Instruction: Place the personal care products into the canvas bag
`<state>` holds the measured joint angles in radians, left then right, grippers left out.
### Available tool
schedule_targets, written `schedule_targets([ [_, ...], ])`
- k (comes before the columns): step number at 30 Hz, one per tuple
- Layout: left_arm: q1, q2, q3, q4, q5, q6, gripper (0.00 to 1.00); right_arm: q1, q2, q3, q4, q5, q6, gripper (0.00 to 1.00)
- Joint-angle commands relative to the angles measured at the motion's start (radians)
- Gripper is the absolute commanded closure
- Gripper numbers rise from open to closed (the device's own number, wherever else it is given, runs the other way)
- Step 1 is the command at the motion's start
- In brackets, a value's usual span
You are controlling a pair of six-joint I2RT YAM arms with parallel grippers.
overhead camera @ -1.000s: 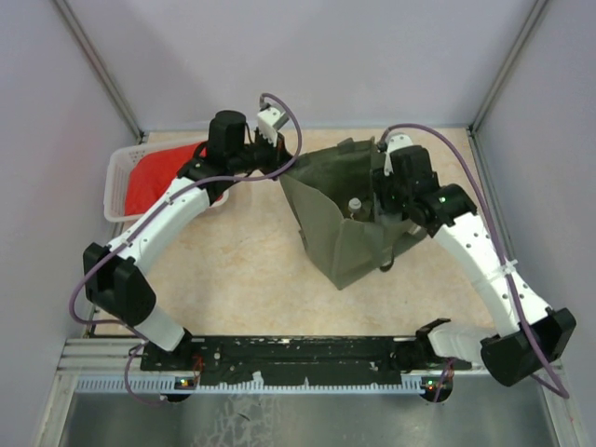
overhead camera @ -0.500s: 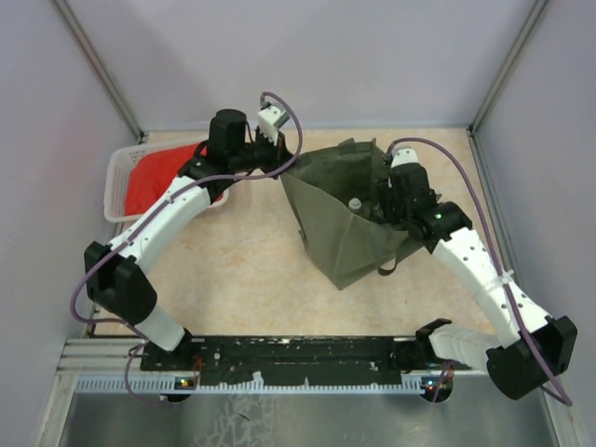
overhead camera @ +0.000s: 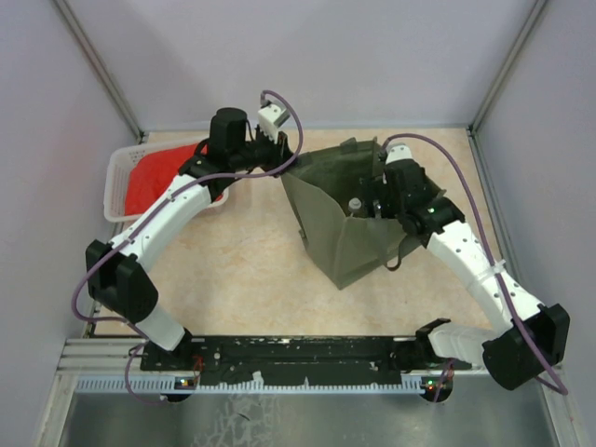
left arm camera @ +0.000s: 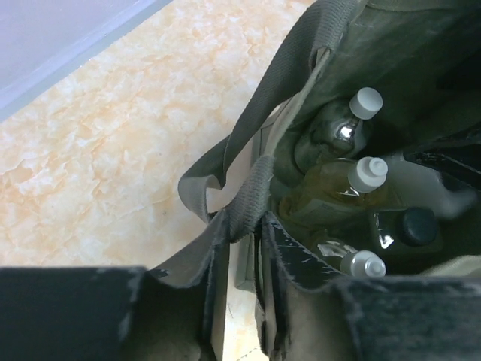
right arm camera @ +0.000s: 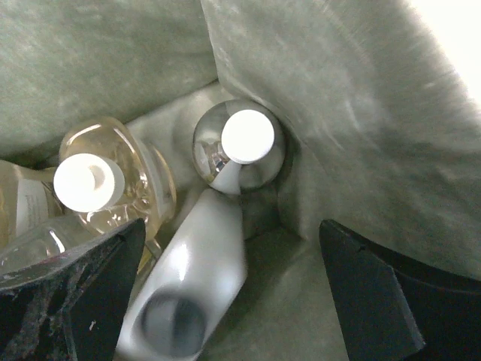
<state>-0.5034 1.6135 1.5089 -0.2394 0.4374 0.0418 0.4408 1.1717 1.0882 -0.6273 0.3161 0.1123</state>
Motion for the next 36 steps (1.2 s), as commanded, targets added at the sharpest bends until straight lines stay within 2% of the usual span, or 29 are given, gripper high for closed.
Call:
schedule_targets([
  [1, 0.006, 0.025, 0.033, -0.022, -0.004, -0.002, 0.66, -0.002, -0.006, 0.102, 0.01, 0.031, -0.018, 0.01],
  [5, 0.005, 0.027, 0.048, -0.036, -0.012, -0.002, 0.53, 0.005, 0.014, 0.15, -0.012, 0.019, -0.02, 0.01],
  [10, 0.009, 0.017, 0.096, -0.066, -0.032, 0.006, 0.44, 0.067, 0.041, 0.28, -0.054, 0.081, -0.036, 0.01],
  [17, 0.015, -0.018, 0.167, -0.091, -0.075, 0.015, 0.09, 0.106, 0.136, 0.558, -0.103, 0.152, -0.135, 0.01],
  [21, 0.021, -0.035, 0.186, -0.101, -0.103, 0.007, 0.01, 0.105, 0.213, 0.678, -0.116, 0.144, -0.167, 0.01],
  [23, 0.03, -0.05, 0.183, -0.106, -0.128, 0.005, 0.0, 0.096, 0.242, 0.714, -0.104, 0.153, -0.192, 0.01],
  [25, 0.05, -0.067, 0.171, -0.113, -0.156, 0.003, 0.0, 0.043, 0.263, 0.734, -0.087, 0.105, -0.194, 0.01],
  [27, 0.094, -0.082, 0.147, -0.113, -0.159, -0.01, 0.0, -0.043, 0.274, 0.732, -0.058, -0.01, -0.173, 0.01],
  [31, 0.233, -0.106, 0.07, -0.071, -0.058, -0.063, 0.0, -0.19, 0.304, 0.71, -0.017, -0.104, -0.154, 0.01],
  [36, 0.327, -0.103, 0.001, -0.032, -0.042, -0.121, 0.0, -0.451, 0.314, 0.645, 0.073, -0.299, -0.06, 0.01],
])
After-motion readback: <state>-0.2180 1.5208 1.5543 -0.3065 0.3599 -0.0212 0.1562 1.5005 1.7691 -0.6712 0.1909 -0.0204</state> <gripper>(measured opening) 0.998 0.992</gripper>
